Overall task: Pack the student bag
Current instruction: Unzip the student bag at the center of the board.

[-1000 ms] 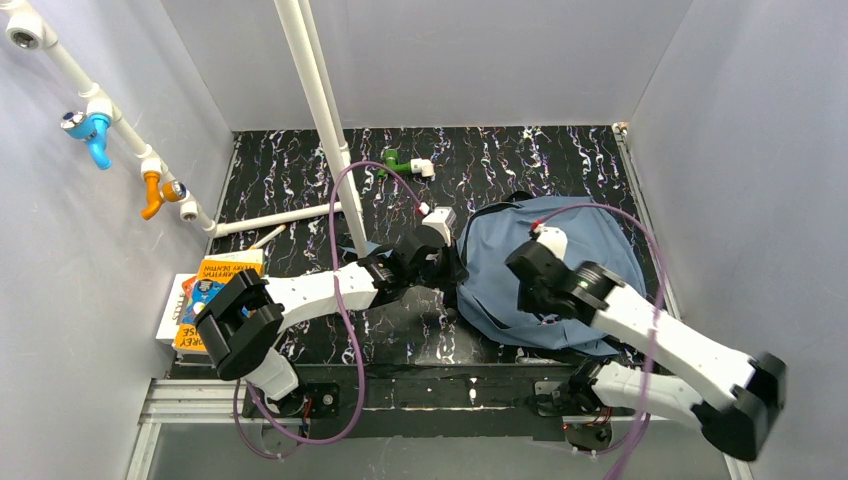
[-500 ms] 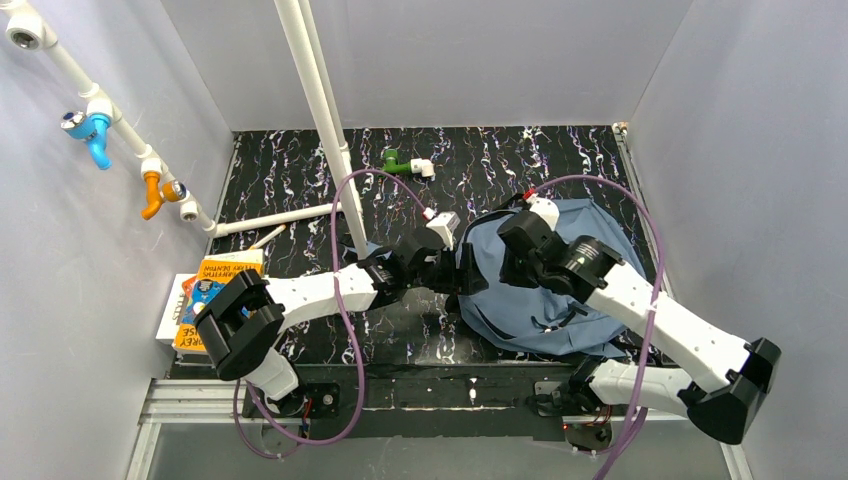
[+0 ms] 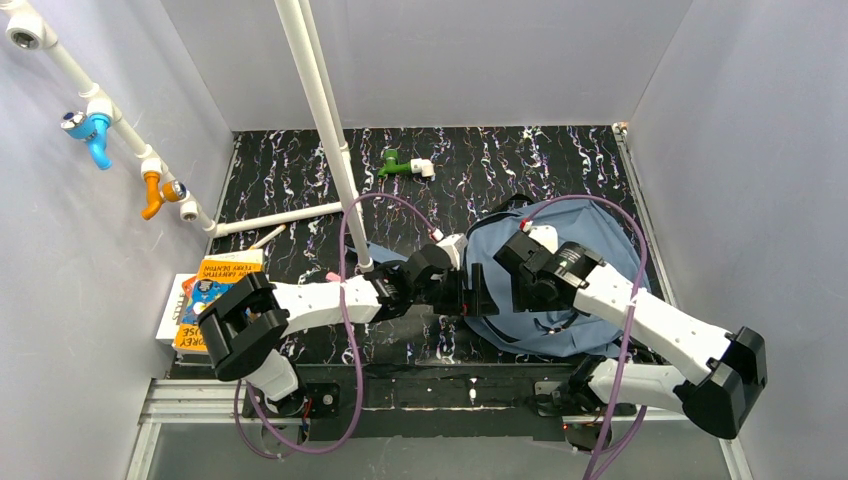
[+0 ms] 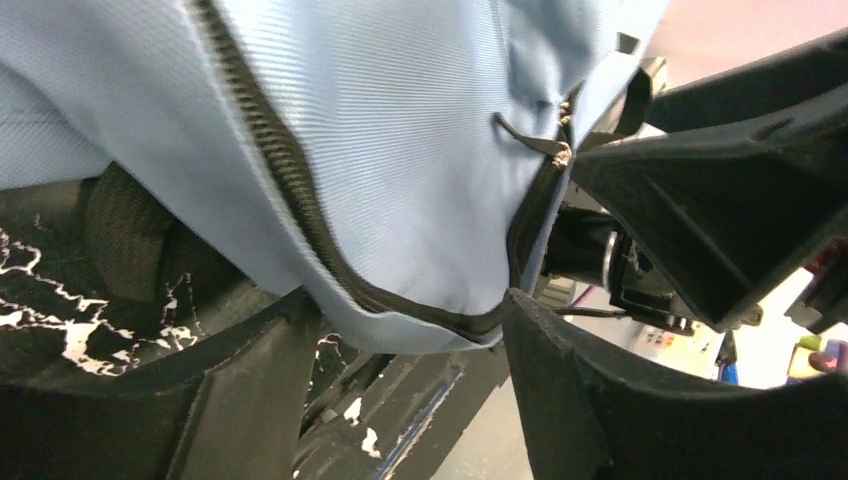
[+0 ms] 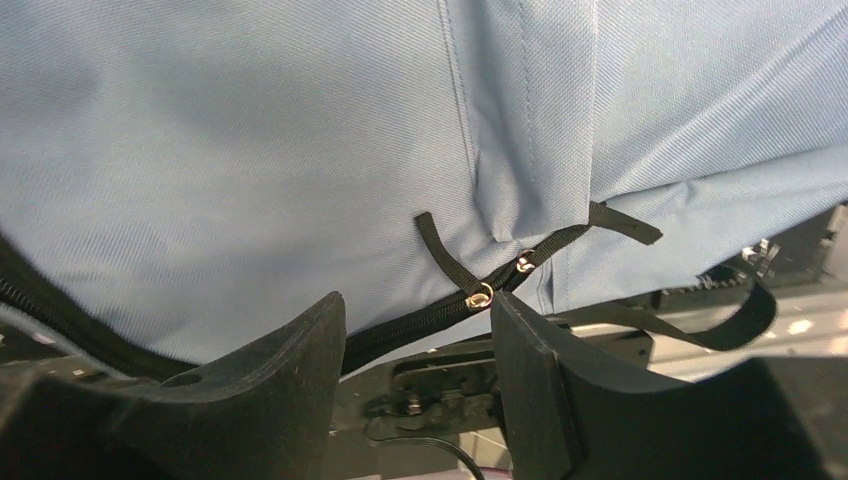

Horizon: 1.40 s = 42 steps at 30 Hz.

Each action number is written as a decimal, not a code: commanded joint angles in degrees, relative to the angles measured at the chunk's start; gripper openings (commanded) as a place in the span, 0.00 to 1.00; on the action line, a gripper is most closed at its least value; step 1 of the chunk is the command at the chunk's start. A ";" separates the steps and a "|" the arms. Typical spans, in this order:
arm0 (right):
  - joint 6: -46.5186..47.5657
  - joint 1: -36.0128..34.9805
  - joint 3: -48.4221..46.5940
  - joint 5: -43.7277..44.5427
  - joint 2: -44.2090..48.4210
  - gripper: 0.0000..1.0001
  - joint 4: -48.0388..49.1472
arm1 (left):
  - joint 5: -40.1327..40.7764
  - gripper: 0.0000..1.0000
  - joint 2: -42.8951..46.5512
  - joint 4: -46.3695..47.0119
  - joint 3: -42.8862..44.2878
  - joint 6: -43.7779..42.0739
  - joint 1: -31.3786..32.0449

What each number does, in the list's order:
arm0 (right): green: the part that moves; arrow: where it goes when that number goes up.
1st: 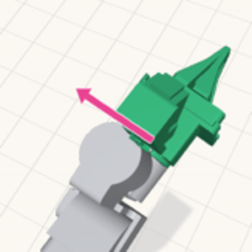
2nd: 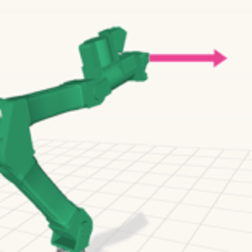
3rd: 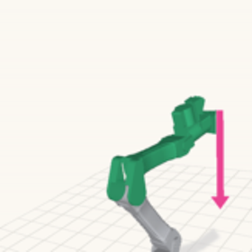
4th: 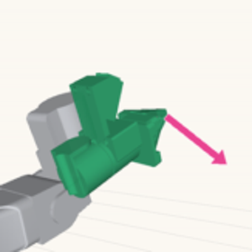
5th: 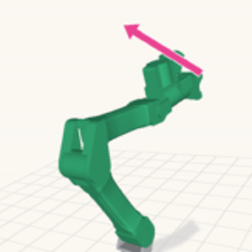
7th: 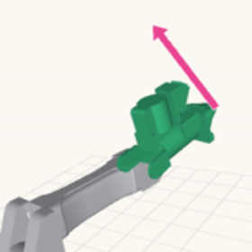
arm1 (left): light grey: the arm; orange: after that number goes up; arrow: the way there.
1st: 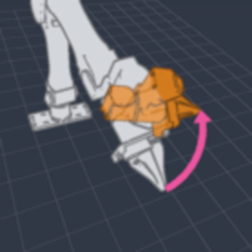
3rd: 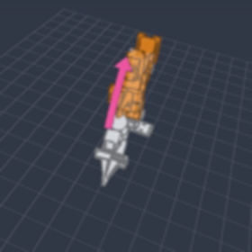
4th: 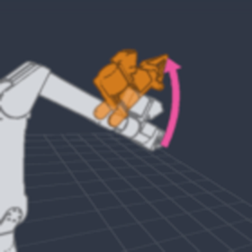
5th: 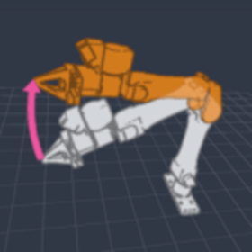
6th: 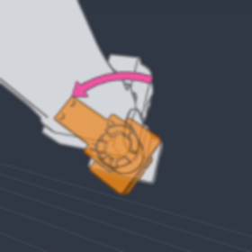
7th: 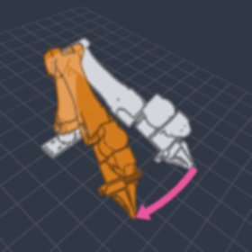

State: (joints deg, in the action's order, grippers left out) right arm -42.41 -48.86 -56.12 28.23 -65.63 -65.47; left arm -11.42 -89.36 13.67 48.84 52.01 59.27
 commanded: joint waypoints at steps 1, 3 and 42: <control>-0.61 0.08 0.66 1.92 -1.85 0.63 -1.98 | 2.27 0.53 -1.69 0.04 0.63 -1.82 -1.07; -0.49 0.08 2.80 0.90 -1.48 0.63 1.05 | 4.60 0.38 -1.65 0.04 1.13 -4.32 -1.10; -6.27 0.08 25.74 -3.81 22.72 0.01 33.70 | 2.27 0.38 -0.57 2.41 -5.36 -3.91 -3.66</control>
State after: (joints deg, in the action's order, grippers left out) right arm -48.10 -48.64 -28.60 23.27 -48.62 -38.44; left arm -6.20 -88.12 15.40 44.73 45.06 55.31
